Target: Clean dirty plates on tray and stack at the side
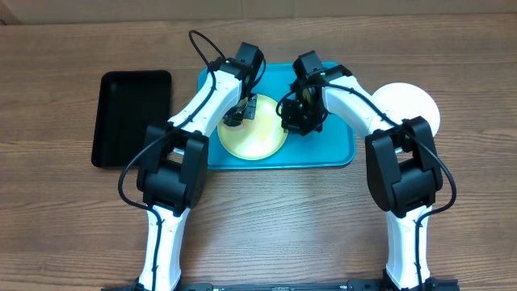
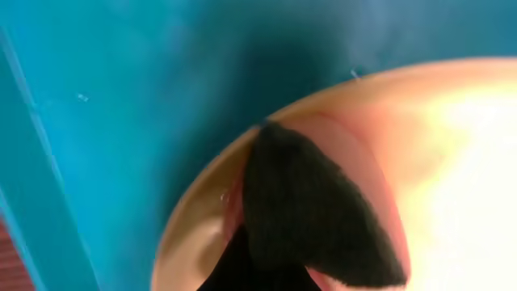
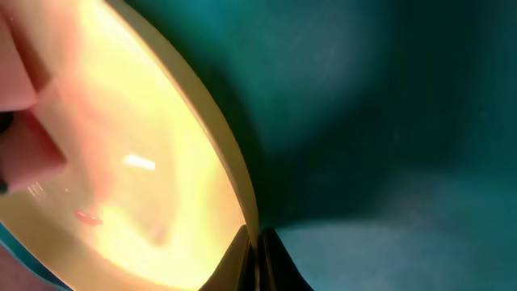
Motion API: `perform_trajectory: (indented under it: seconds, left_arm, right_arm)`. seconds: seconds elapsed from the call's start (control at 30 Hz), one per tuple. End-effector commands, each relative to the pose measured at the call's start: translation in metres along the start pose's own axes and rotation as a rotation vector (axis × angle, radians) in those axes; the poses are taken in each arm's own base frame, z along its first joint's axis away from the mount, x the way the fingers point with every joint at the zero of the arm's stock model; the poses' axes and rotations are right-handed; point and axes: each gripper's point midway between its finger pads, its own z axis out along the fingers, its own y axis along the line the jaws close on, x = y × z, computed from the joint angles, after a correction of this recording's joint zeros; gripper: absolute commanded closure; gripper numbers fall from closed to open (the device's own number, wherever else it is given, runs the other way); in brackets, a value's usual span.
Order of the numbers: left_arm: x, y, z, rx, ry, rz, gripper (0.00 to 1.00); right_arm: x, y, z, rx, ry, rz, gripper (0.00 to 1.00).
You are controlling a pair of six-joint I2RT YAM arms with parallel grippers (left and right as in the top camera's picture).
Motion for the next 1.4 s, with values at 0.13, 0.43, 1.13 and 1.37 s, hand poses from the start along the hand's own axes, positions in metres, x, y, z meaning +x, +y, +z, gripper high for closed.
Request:
perform_trajectory:
  seconds: [0.13, 0.43, 1.13, 1.37]
  left_arm:
    - [0.058, -0.091, -0.026, 0.579, 0.172, 0.403, 0.96]
    - [0.054, -0.099, -0.030, 0.634, 0.135, 0.449, 0.96]
    - [0.025, 0.035, -0.002, -0.253, 0.055, -0.190, 0.96]
    - [0.064, -0.027, -0.005, 0.129, 0.267, 0.078, 0.96]
  right_arm:
    - [-0.004, 0.001, -0.001, 0.002, -0.009, -0.006, 0.96]
    - [-0.004, 0.001, -0.001, 0.002, -0.009, -0.006, 0.96]
    - [-0.004, 0.001, -0.001, 0.002, -0.009, -0.006, 0.96]
    - [-0.004, 0.001, -0.001, 0.002, -0.010, -0.007, 0.96]
